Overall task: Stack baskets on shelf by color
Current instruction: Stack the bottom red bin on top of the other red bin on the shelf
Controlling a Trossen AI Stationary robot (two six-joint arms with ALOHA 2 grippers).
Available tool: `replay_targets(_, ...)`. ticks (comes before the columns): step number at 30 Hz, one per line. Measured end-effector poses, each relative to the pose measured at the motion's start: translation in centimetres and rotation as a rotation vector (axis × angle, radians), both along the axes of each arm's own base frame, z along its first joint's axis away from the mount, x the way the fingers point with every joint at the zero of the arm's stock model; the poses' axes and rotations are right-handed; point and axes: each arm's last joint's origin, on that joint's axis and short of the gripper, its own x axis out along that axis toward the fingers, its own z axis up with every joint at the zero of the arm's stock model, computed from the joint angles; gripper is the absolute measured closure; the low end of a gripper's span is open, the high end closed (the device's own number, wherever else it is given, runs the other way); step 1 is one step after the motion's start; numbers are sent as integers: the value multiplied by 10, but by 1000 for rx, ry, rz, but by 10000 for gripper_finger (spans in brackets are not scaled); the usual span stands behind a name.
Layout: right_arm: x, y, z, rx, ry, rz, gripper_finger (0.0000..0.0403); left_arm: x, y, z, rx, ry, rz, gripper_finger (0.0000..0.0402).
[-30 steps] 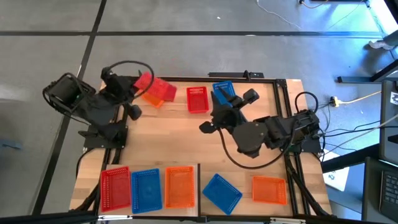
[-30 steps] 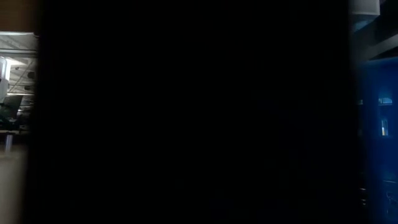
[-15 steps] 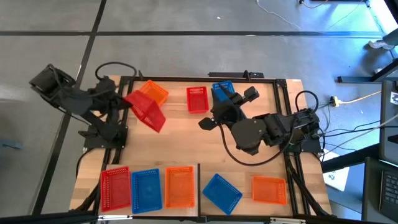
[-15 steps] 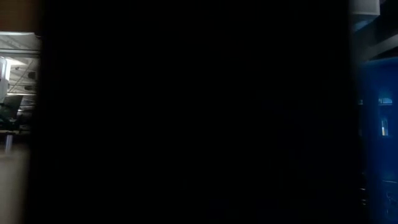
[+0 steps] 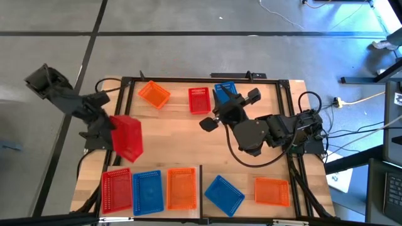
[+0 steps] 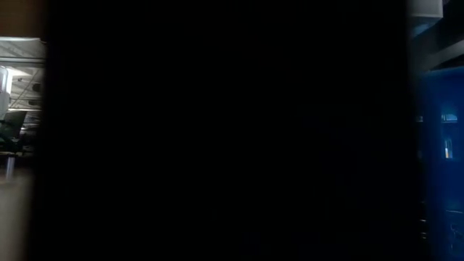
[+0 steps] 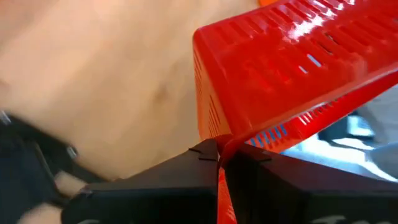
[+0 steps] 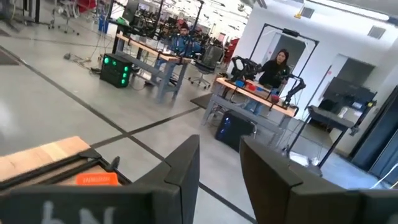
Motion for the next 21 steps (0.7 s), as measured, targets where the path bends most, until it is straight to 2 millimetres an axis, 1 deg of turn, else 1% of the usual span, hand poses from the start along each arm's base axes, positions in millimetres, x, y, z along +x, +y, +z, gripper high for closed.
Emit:
replay_targets(4, 0, 0, 0, 19, -34, 1, 286, -6, 2, 0, -135, 53, 33, 401)
replay_targets(8, 0, 0, 0, 35, -64, 1, 286, -7, -1, 0, -227, 120, 26, 401)
replay_targets(11, 0, 0, 0, 39, -71, 0, 286, -3, -5, -2, -277, 176, 25, 401)
replay_targets(18, 0, 0, 0, 40, -74, 0, 286, 9, -22, -22, -436, 416, -38, 401)
replay_targets(21, 0, 0, 1, 43, -80, 0, 286, 16, -29, -25, -507, 434, -54, 401)
